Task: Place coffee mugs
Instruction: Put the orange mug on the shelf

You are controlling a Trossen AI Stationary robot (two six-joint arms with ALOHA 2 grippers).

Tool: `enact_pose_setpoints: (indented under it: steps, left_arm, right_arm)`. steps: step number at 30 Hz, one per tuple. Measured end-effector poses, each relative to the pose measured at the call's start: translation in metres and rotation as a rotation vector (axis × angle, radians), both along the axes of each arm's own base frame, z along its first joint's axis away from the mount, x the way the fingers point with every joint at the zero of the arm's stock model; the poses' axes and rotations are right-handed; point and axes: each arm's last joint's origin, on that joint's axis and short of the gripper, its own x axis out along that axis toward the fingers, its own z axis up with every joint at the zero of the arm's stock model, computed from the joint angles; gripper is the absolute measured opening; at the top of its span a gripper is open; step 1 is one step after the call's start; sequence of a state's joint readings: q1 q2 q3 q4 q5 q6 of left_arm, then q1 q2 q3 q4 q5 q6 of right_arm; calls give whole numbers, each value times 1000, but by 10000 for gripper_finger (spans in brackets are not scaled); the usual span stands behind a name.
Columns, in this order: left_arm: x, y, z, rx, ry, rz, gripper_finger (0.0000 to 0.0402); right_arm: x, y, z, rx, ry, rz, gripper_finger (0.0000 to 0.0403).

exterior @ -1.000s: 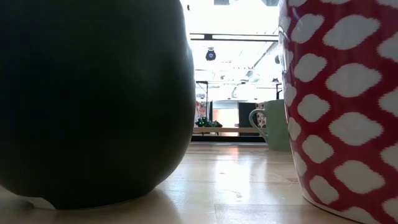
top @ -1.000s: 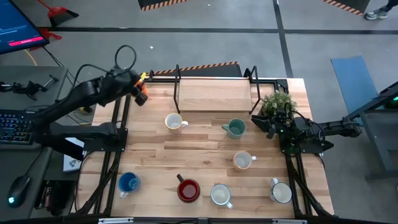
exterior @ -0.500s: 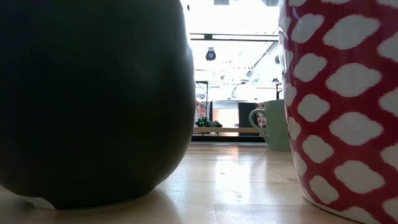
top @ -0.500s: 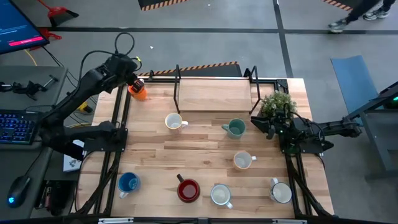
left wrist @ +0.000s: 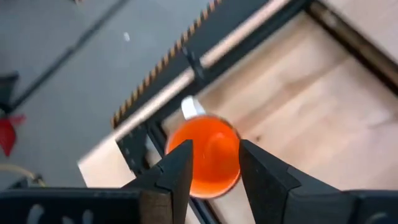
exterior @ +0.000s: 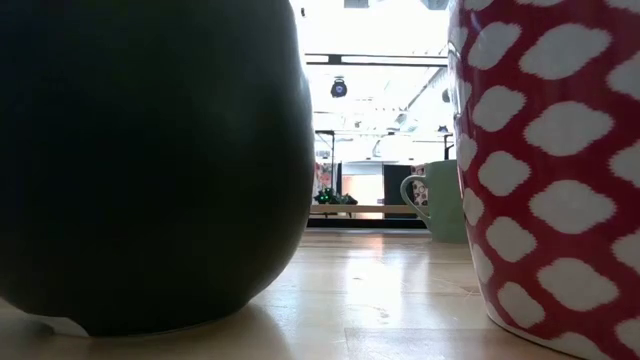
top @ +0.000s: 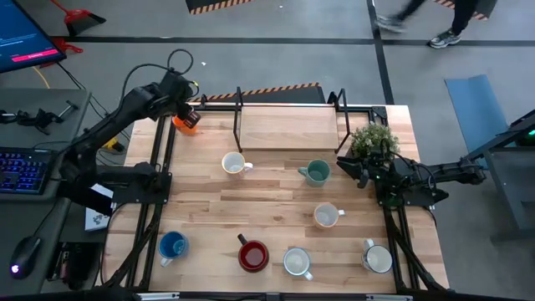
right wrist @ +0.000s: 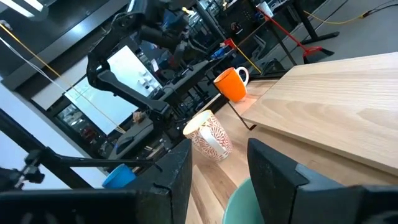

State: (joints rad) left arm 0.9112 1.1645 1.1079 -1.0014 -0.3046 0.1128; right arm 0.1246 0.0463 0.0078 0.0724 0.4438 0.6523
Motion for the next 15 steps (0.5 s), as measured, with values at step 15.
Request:
enact_pose_setpoints:
  steps: [15]
  left_arm:
    - [14, 29, -43, -224, 110, 51, 246]
  right_arm:
    - [0, 0, 0, 42, -19, 2, 135]
